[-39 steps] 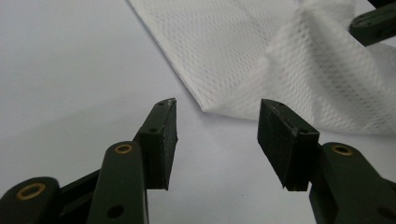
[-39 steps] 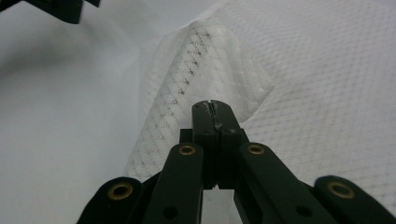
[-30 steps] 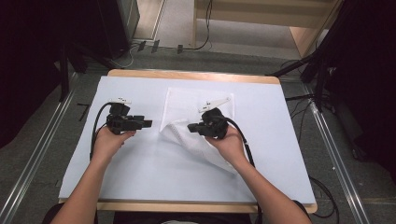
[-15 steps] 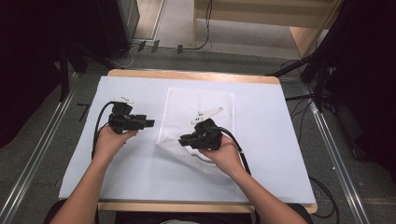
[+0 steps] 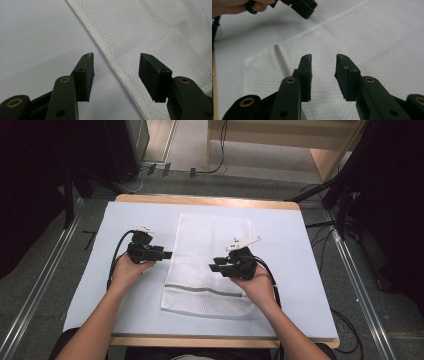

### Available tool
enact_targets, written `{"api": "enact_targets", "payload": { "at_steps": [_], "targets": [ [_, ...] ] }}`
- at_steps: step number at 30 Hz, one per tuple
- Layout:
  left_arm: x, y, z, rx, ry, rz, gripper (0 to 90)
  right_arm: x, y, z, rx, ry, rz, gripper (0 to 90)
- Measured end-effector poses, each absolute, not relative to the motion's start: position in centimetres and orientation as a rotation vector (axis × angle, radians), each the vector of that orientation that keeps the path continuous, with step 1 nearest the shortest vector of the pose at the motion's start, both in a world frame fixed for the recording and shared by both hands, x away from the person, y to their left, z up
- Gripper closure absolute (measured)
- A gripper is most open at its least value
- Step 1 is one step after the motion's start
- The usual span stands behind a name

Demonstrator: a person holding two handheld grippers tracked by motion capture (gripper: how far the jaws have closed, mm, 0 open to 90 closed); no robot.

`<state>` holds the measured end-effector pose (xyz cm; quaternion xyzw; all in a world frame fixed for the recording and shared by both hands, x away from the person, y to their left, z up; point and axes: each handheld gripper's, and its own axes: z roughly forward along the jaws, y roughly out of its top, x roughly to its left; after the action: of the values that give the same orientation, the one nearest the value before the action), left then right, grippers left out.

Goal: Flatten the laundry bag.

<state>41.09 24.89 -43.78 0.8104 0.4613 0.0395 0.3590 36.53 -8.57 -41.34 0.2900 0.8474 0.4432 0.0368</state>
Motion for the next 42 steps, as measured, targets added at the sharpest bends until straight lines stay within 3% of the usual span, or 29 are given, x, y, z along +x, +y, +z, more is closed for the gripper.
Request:
{"api": "enact_targets", "payload": {
  "at_steps": [19,24,25,28,32,36,42],
  "targets": [
    [42.6,23.3,-45.0,2.137,1.199,0.118,49.2,40.9,-16.8,-45.7,1.383,2.423,1.092,60.5],
    [42.3,22.4,-45.3,2.155,1.169,0.111,57.7,41.5,-16.8,-46.5,1.434,2.423,1.083,60.4],
    [42.2,22.2,-45.3,2.164,1.172,0.132,58.4,41.6,-16.7,-46.6,1.431,2.43,1.076,61.4],
    [42.2,22.0,-45.3,2.167,1.211,0.18,72.9,41.6,-16.1,-46.8,1.403,2.433,1.065,69.0],
    [42.4,22.3,-45.6,2.121,1.239,0.137,89.8,41.9,-15.7,-46.7,1.388,2.43,1.009,81.6],
    [42.3,22.0,-45.5,2.139,1.229,0.171,90.0,42.4,-16.0,-46.7,1.428,2.429,1.022,87.6],
    [42.8,23.0,-45.4,2.082,1.277,0.139,90.0,43.0,-15.4,-46.6,1.419,2.421,1.036,89.1]
  ]
}}
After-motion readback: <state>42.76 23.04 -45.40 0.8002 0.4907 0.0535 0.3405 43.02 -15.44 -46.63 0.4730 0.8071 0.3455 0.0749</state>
